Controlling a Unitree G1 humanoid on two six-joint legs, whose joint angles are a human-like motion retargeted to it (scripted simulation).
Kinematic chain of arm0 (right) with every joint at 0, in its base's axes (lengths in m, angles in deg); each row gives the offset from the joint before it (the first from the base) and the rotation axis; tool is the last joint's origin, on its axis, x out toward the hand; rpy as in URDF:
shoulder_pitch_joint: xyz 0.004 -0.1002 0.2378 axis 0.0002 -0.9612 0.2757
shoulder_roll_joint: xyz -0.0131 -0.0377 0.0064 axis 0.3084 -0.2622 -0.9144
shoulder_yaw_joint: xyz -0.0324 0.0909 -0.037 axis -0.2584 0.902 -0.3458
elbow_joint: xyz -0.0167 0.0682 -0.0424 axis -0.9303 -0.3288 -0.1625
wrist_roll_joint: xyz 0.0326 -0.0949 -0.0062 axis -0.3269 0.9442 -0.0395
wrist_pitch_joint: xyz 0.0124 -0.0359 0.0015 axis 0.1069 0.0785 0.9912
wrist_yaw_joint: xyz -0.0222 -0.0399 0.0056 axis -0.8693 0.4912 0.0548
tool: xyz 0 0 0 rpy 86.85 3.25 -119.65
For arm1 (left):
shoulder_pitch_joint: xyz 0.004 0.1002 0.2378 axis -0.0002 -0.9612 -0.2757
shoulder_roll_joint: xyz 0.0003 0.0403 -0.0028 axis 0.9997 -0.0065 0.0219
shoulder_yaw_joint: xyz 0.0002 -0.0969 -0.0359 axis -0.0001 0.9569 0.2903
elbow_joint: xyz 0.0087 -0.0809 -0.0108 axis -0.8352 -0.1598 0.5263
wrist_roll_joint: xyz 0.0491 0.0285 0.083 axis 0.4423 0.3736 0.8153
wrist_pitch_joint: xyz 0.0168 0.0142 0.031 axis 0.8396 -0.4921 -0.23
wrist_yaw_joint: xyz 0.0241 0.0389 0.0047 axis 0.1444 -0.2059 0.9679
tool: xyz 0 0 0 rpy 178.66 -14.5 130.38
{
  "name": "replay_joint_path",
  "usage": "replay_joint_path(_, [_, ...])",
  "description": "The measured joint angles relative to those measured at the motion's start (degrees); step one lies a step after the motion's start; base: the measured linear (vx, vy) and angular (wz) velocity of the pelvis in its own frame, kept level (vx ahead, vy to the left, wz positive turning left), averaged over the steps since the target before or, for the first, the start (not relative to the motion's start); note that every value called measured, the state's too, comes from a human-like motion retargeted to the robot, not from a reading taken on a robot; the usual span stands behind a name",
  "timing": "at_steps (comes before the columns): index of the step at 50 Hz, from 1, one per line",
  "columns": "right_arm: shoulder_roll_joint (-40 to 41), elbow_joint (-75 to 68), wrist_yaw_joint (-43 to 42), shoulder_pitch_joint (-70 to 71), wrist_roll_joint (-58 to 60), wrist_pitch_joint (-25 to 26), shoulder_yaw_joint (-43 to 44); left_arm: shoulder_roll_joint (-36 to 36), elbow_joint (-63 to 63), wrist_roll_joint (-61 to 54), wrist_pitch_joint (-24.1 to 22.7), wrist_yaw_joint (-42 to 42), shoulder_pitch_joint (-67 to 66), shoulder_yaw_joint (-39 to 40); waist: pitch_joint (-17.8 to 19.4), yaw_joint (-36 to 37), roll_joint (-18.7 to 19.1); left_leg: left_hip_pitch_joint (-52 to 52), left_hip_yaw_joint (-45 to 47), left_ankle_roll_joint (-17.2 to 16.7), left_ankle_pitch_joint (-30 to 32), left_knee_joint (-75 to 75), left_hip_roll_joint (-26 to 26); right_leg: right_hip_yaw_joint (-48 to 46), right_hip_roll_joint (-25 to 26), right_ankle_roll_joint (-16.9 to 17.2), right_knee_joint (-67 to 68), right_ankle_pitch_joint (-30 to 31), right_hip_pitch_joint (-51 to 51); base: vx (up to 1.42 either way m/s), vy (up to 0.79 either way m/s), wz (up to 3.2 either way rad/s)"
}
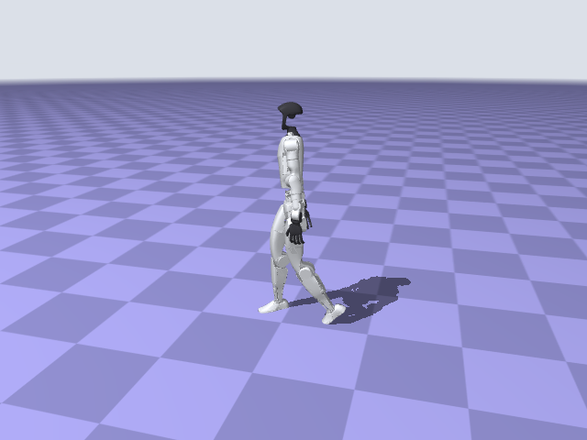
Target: Walk run
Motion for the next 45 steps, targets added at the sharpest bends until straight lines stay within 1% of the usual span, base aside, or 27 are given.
replay_joint_path(2, [-0.92,-0.04,0.46,1.19,-1.78,-0.54,-0.48,-0.24,-3.84,-0.39,1.07,0.51,-1.89,-0.56,-0.87,0.24,-0.56,-5.34,4.62,-8.19,8.01,9.7,0.48,-3.56,-1.97,-2.68,0.07,-1.43,1.92,0.62,-0.08,1.46])
replay_joint_path(3, [-1.25,-0.13,0.57,1.76,-2.86,-0.73,-1.0,-0.14,-4.88,0.3,1.34,1.5,-2.92,-0.93,-1.38,0.69,-1.55,-7.88,8.28,-11.77,11.21,13.82,1.1,-6.52,-3.56,-3.55,0.06,-1.94,2.64,0.7,-0.12,1.51])
replay_joint_path(4, [-1.51,-0.32,0.56,2.39,-3.76,-0.8,-1.52,-0.14,-5.18,1.79,1.77,2.59,-4.16,-1.13,-1.78,1.18,-2.39,-10.42,12.02,-12.2,12.91,17.45,2.52,-7.72,-4.24,-4.24,-0.09,-2.59,3.67,0.64,-0.14,1.56])
replay_joint_path(5, [-1.72,-0.56,0.5,3.06,-4.57,-0.81,-2.03,-0.18,-5.09,3.68,2.28,3.72,-5.5,-1.25,-2.12,1.69,-3.17,-12.95,15.8,-11.04,13.87,20.82,4.34,-8.04,-4.47,-4.84,-0.3,-3.29,4.85,0.62,-0.15,1.58])
replay_joint_path(7, [-2.31,-0.58,0.83,4.85,-4.81,-0.4,-2.65,-0.32,-4.04,8.33,3.32,4.69,-7.65,-0.46,-1.68,3.32,-4.63,-18.62,20.17,-5.5,6.2,25.86,6.13,-11.38,-5.73,-4.9,-1.27,-3.75,7.4,0.75,-0.15,1.35])
replay_joint_path(9, [-3.0,0.46,1.21,6.27,-3.72,0.03,-2.71,-0.32,-3.68,11.4,3.91,3.83,-9.19,0.4,-1.26,6.83,-6.29,-24.52,25.47,-2.57,0.48,27.36,7.81,-13.03,-6.34,-5.06,-2.6,-3.96,9.7,0.61,-0.09,0.75])
replay_joint_path(11, [-3.85,2.29,1.08,7.07,-2.65,-0.15,-2.86,0.02,-4.14,11.55,4.33,2.41,-10.15,0.62,-0.99,10.29,-7.53,-30.12,29.13,1.11,-4.6,25.45,9.01,-14.9,-6.44,-5.3,-3.96,-4.37,11.95,0.39,-0.06,0.75])
replay_joint_path(13, [-4.78,4.15,0.3,7.61,-2.03,-0.74,-3.15,0.5,-4.77,10.04,4.78,1.49,-10.88,1.16,-0.59,12.74,-8.3,-34.2,30.95,4.14,-8.41,19.23,9.44,-17.71,-5.98,-5.38,-5.33,-5.04,14.51,0.68,-0.06,1.06])
replay_joint_path(15, [-5.86,5.51,-0.58,8.19,-1.91,-1.04,-3.39,0.9,-5.61,8.07,5.14,1.22,-11.4,2.54,-0.17,14.61,-8.65,-36.95,31.47,7.19,-10.36,9.68,9.12,-20.83,-4.95,-5.28,-6.56,-5.99,17.19,0.51,-0.11,1.16])
replay_joint_path(16, [-6.39,5.85,-0.85,8.55,-1.88,-0.9,-3.33,1.04,-6.15,6.76,5.24,1.34,-11.63,3.38,-0.21,15.27,-8.73,-37.62,33.61,8.51,-10.23,4.15,10.09,-22.33,-4.15,-5.26,-7.08,-6.67,18.43,0.65,-0.08,1.16])
replay_joint_path(17, [-6.87,6.12,-1.08,8.92,-1.79,-0.7,-3.2,1.16,-6.65,5.36,5.3,1.56,-11.91,4.18,-0.33,15.79,-8.83,-38.1,36.26,9.4,-10.6,-1.19,10.95,-23.82,-3.33,-5.24,-7.58,-7.31,19.62,0.94,-0.04,1.16])
replay_joint_path(18, [-7.22,6.26,-1.2,9.29,-1.58,-0.38,-2.91,1.25,-7.07,3.8,5.3,1.95,-12.27,4.92,-0.58,16.02,-8.97,-38.19,39.94,9.41,-11.97,-6.15,11.58,-25.31,-2.47,-5.23,-8.01,-7.88,20.68,0.87,-0.06,1.13])
replay_joint_path(20, [-7.6,6.43,-1.12,10.23,-1.1,0.24,-2.15,1.13,-7.21,0.8,5.34,3.29,-13.14,6.34,-1.08,16.1,-9.57,-39.1,41.77,10.03,-14.21,-14.05,9.35,-27.82,-1.02,-5.05,-8.61,-8.25,22.44,0.65,-0.12,1.03])
replay_joint_path(21, [-7.54,6.49,-0.89,10.66,-1.19,0.43,-1.91,0.92,-7.21,-0.4,5.36,3.88,-13.54,6.88,-1.32,15.85,-10.03,-38.9,42.54,11.23,-15.12,-15.98,8.75,-28.82,-0.79,-4.55,-8.44,-7.79,23.14,0.62,-0.12,0.83])
replay_joint_path(23, [-7.19,6.59,-0.49,11.25,-1.9,0.58,-1.77,0.3,-7.21,-2.5,5.63,4.79,-14.36,7.55,-1.55,16.27,-11.82,-38.22,44.5,14.48,-14.62,-16.36,8.43,-29.24,-1.6,-2.91,-7.41,-5.77,24.46,0.94,-0.01,0.33])
replay_joint_path(25, [-6.32,6.62,-0.09,11.17,-3.44,0.02,-1.97,-0.25,-7.21,-3.84,6.05,5.05,-15.0,7.7,-2.02,17.25,-13.59,-36.76,47.6,15.28,-14.51,-13.5,8.93,-28.24,-2.53,-0.31,-5.48,-1.39,25.53,1.1,0.09,-0.1])
replay_joint_path(26, [-5.63,6.59,0.09,10.61,-4.26,-0.8,-2.02,-0.44,-7.21,-4.13,6.09,4.75,-15.17,7.6,-2.5,17.58,-14.16,-36.14,48.11,15.93,-13.12,-13.14,9.07,-28.5,-3.06,1.2,-4.1,2.86,25.98,1.14,0.08,-0.01])
replay_joint_path(27, [-4.83,6.51,0.19,9.99,-5.01,-1.77,-2.11,-0.52,-7.21,-4.5,6.16,4.49,-15.13,7.42,-3.03,17.62,-14.57,-35.76,47.02,16.39,-12.85,-12.34,9.01,-28.62,-3.35,2.4,-2.54,7.62,26.29,1.28,0.02,0.21])
replay_joint_path(28, [-3.79,6.33,0.13,9.25,-5.62,-3.01,-2.3,-0.39,-7.21,-5.04,6.29,4.3,-14.7,7.13,-3.68,17.07,-14.67,-35.83,42.72,16.51,-14.79,-10.64,8.55,-28.48,-3.13,3.02,-0.62,13.4,26.32,1.26,0.0,0.39])
replay_joint_path(30, [-2.15,5.49,-0.24,7.43,-6.93,-5.26,-3.29,-0.16,-7.21,-6.15,6.58,3.83,-13.15,5.85,-4.54,16.54,-13.0,-34.89,37.09,16.55,-18.16,-7.82,9.25,-26.57,-2.29,3.48,5.89,24.48,25.18,1.06,0.05,0.73])
replay_joint_path(32, [-1.33,4.0,0.22,5.61,-6.72,-5.72,-3.49,0.15,-7.21,-6.2,6.13,2.74,-9.99,4.04,-3.49,14.75,-11.21,-30.33,35.93,16.55,-21.04,-6.21,8.75,-26.79,-1.58,1.34,21.25,28.83,20.75,0.98,0.13,1.55])
replay_joint_path(33, [-0.97,3.25,0.99,4.96,-6.11,-5.04,-3.52,0.46,-7.21,-6.02,5.57,2.14,-7.62,3.25,-3.09,13.95,-10.5,-27.82,35.49,16.55,-22.09,-6.41,8.19,-24.99,-0.14,1.91,27.12,28.83,18.5,0.93,0.14,1.63])
replay_joint_path(35, [0.06,2.09,2.61,3.75,-4.14,-3.21,-3.28,0.71,-4.84,-5.39,4.37,1.66,-2.88,1.99,-3.69,13.55,-6.53,-25.49,31.29,16.55,-22.62,-7.73,9.73,-20.28,7.02,2.46,28.93,25.65,14.47,0.86,0.18,1.41])
replay_joint_path(38, [1.43,0.25,2.73,1.11,-0.44,-3.12,-2.47,0.36,2.23,-4.14,1.74,3.0,3.25,0.02,-3.19,12.95,-4.33,-20.5,27.26,16.55,-23.22,-9.77,8.35,-14.71,9.82,3.4,33.68,14.9,7.62,0.82,0.11,1.56])
replay_joint_path(40, [2.41,-0.9,2.59,-0.76,1.91,-3.81,-2.43,0.24,7.39,-3.89,-0.38,4.21,6.78,-1.45,-3.01,11.61,-3.0,-16.34,24.05,16.55,-23.12,-12.56,7.42,-14.01,8.95,2.22,31.87,9.27,3.98,0.81,0.01,1.9])
replay_joint_path(42, [3.2,-1.94,3.14,-2.51,4.25,-3.89,-2.72,0.73,12.31,-4.84,-3.09,5.43,10.27,-3.64,-2.65,9.6,-2.64,-12.8,20.25,16.55,-23.23,-14.45,5.74,-14.48,5.13,0.84,26.05,5.88,0.5,0.87,-0.08,2.07])
replay_joint_path(45, [4.0,-3.19,4.35,-5.05,6.32,-3.48,-3.4,2.37,17.99,-6.98,-6.66,6.89,14.5,-7.56,-2.26,6.87,-3.26,-8.12,14.89,16.55,-24.21,-15.93,2.91,-15.71,-1.65,0.48,13.06,5.7,-3.02,0.74,-0.1,1.91])
